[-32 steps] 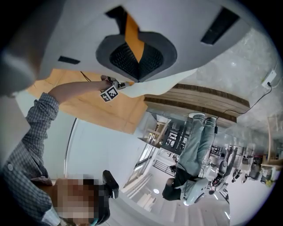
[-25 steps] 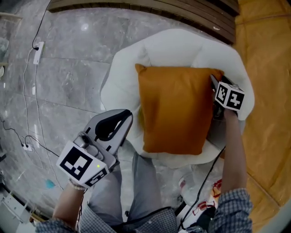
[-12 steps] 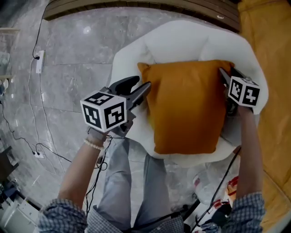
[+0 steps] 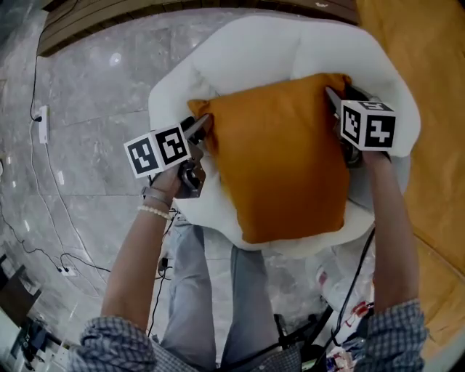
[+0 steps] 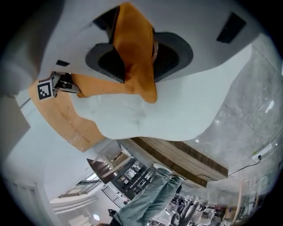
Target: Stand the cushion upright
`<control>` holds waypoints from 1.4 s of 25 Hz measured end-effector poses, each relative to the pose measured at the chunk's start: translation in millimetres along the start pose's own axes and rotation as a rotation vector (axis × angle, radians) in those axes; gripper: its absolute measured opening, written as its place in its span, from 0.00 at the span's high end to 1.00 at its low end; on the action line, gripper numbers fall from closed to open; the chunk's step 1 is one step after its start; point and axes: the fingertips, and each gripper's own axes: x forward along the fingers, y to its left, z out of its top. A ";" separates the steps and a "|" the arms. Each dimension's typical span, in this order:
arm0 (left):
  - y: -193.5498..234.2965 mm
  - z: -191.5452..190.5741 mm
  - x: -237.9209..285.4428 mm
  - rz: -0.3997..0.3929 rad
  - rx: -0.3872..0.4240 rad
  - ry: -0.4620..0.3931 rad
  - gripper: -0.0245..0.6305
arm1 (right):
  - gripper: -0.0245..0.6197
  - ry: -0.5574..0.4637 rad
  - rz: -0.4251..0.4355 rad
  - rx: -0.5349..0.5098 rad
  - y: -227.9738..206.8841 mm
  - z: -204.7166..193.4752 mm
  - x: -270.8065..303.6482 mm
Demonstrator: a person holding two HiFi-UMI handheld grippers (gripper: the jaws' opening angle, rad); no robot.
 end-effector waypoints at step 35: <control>-182.3 -67.9 -184.8 -0.123 0.410 0.108 0.90 | 0.86 -0.279 0.065 0.382 6.1 -74.1 -301.2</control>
